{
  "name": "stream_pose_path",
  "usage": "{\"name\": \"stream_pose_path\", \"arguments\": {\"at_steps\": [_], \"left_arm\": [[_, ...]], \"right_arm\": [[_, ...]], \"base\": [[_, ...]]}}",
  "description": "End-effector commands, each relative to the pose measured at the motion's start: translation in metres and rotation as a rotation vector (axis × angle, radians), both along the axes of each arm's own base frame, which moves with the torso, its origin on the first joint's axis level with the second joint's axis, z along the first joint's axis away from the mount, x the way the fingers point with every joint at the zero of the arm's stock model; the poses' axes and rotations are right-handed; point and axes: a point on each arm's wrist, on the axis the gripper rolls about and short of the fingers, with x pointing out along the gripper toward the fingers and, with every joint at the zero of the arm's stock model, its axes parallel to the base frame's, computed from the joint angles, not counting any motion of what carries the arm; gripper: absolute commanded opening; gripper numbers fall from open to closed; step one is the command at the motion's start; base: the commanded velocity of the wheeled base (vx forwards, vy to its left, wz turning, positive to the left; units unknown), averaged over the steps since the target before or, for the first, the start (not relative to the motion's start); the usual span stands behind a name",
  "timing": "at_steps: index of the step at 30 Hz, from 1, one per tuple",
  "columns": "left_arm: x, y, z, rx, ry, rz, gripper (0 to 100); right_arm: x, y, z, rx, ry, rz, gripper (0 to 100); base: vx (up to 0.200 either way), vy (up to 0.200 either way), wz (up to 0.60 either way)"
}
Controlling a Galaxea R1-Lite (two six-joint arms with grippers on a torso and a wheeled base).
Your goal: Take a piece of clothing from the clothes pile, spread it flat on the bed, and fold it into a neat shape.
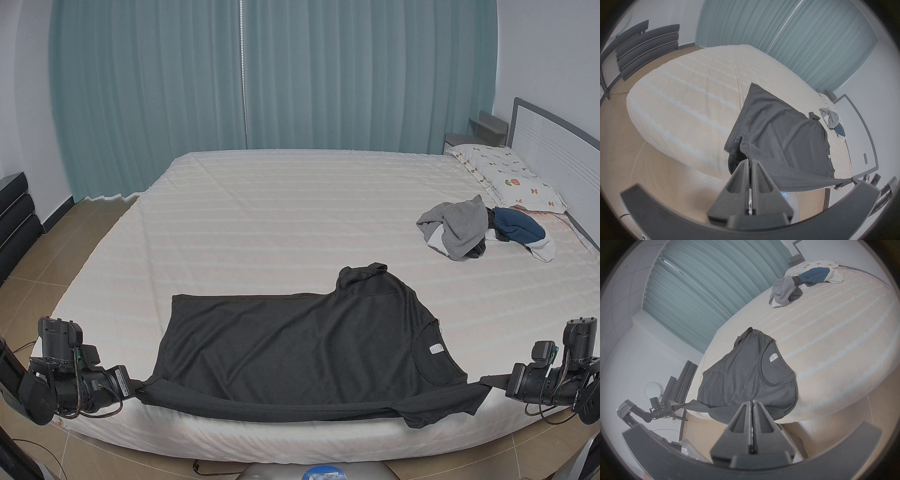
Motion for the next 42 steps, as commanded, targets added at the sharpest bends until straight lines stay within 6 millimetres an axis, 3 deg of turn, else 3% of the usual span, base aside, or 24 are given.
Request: {"name": "stream_pose_path", "arguments": {"at_steps": [1,6,27,33,42], "left_arm": [[-0.003,0.0,-0.002,-0.001,0.014,0.0,0],[-0.003,0.003,-0.003,0.024,0.016,-0.003,0],[-0.019,0.003,-0.012,0.118,0.058,-0.082,0],[-0.009,0.004,-0.008,0.13,0.027,-0.076,0],[0.024,0.007,-0.014,0.122,0.023,-0.068,0]], "right_arm": [[-0.007,-0.001,0.001,-0.003,0.01,-0.003,0],[-0.018,0.0,-0.001,-0.036,0.054,0.03,0],[-0.03,-0.002,-0.008,-0.122,0.134,0.085,0],[-0.013,-0.003,-0.008,-0.124,0.122,0.085,0],[0.037,-0.006,-0.007,-0.128,0.091,0.072,0]], "base": [[0.0,0.0,0.0],[0.0,0.0,0.0],[0.0,0.0,0.0],[0.0,0.0,0.0],[0.0,0.0,0.0]]}}
